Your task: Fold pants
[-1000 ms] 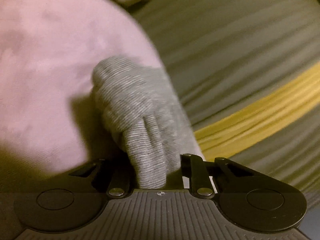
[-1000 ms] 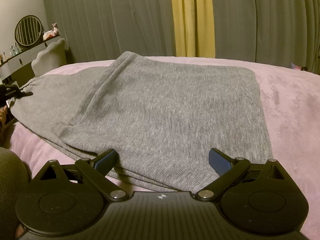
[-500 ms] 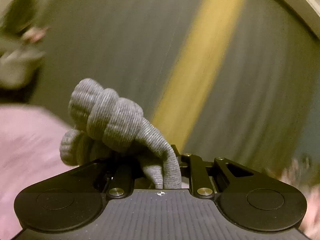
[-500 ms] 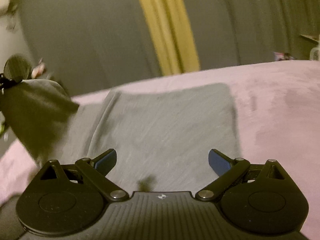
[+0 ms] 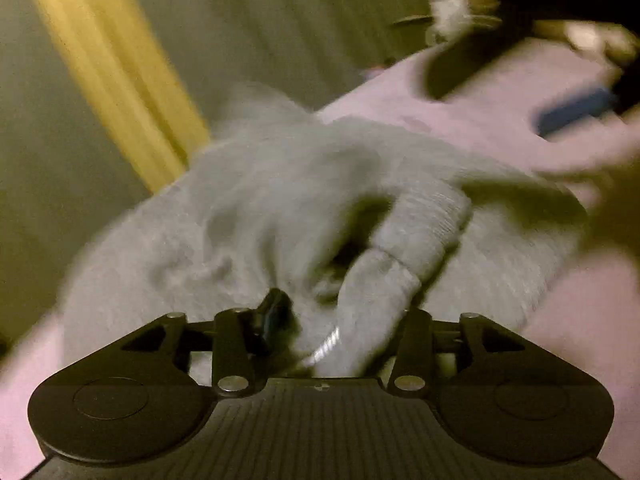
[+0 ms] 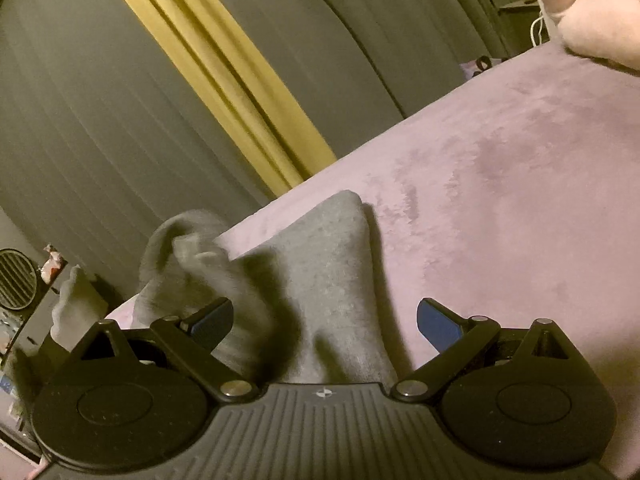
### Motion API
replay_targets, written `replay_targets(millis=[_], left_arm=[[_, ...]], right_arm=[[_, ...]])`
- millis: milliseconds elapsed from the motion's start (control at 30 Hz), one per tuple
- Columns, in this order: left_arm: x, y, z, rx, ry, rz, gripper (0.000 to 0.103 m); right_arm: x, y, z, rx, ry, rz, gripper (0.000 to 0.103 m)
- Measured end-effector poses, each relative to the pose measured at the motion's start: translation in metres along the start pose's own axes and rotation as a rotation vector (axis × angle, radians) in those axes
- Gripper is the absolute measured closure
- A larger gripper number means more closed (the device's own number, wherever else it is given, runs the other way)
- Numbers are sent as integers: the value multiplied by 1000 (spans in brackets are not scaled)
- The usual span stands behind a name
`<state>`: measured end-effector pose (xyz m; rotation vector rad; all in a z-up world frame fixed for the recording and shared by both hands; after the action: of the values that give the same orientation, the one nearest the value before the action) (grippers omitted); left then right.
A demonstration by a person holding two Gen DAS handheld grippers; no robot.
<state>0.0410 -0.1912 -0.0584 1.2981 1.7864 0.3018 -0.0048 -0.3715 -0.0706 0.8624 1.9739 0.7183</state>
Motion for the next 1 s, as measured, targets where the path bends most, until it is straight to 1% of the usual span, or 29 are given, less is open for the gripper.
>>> replay_targets(millis=[33, 67, 100, 133, 167, 233, 300, 367, 433, 500, 533, 600, 633, 700, 733, 767, 800, 867, 900, 1000], left_arm=[[3, 1, -8, -1, -1, 20, 27], [5, 6, -17, 5, -8, 6, 19], [10, 10, -26, 21, -21, -24, 17], [16, 18, -35, 55, -28, -76, 16], [19, 28, -38, 68, -20, -124, 15], [24, 39, -46, 52, -4, -211, 12], [39, 59, -59, -9, 29, -320, 9], [59, 82, -70, -82, 70, -487, 8], [78, 104, -68, -149, 138, -639, 7], [106, 124, -67, -232, 214, -809, 7], [115, 130, -62, -248, 237, -879, 7], [139, 138, -56, -223, 239, -1016, 7], [151, 141, -54, -203, 256, -1088, 7], [164, 145, -48, -175, 254, -1181, 7], [169, 148, -49, -183, 252, -1200, 7], [169, 147, -45, -190, 255, -1204, 7], [168, 147, -43, -190, 254, -1205, 7], [165, 147, -39, -182, 236, -1213, 7], [162, 144, -50, -186, 230, -1217, 7], [165, 141, -47, -190, 233, -1232, 7]], right_arm=[[0, 0, 0, -8, 8, 5, 5], [-1, 1, 1, -13, 17, 7, 5], [-1, 1, 3, -20, 34, 12, 5], [0, 2, 5, -28, 51, 19, 5], [-1, 4, 6, -40, 63, 21, 5], [-3, 8, 5, -74, 79, 26, 5], [-4, 12, 6, -116, 109, 63, 5], [-2, 16, 7, -141, 143, 97, 5], [0, 13, 20, -122, 197, 141, 5], [5, 7, 33, -106, 228, 194, 12], [6, 6, 40, -108, 232, 222, 13], [6, 5, 49, -84, 224, 245, 14], [6, 6, 52, -71, 220, 252, 14], [6, 6, 60, -53, 218, 263, 15], [5, 5, 62, -43, 215, 267, 16], [4, 6, 63, -28, 211, 265, 25], [4, 6, 63, -11, 209, 256, 39], [2, 5, 59, -22, 205, 254, 43], [1, 4, 57, -30, 202, 263, 44], [-1, -9, 56, -31, 221, 343, 45]])
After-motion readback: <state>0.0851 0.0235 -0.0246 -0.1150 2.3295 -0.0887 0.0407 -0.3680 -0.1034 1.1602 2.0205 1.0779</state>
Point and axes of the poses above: each gripper's, at about its wrist camera, not at the fingertips, and z roughly the way its jaws point, y to its left, x to its underside, the point moved 3 cm from there along z, roughly the way its jaws point, and after that the axes turned 15 degrees about z, right-handed, at the moved point
